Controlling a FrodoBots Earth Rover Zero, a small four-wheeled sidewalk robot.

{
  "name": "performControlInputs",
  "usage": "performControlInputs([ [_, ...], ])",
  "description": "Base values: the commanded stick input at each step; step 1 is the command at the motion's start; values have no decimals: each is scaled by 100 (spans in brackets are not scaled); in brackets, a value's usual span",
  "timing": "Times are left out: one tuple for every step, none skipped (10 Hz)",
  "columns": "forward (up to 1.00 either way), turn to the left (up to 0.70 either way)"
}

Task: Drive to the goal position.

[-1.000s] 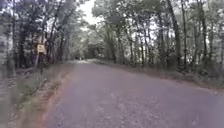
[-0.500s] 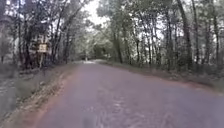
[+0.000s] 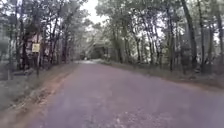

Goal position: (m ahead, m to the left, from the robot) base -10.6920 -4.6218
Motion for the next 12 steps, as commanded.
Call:
performControlInputs([
  [70, 0],
  [70, 0],
  [70, 0],
  [70, 0],
  [70, 0],
  [70, 6],
  [70, 14],
  [70, 14],
  [70, 14],
  [70, 14],
  [70, 14],
  [70, 14],
])
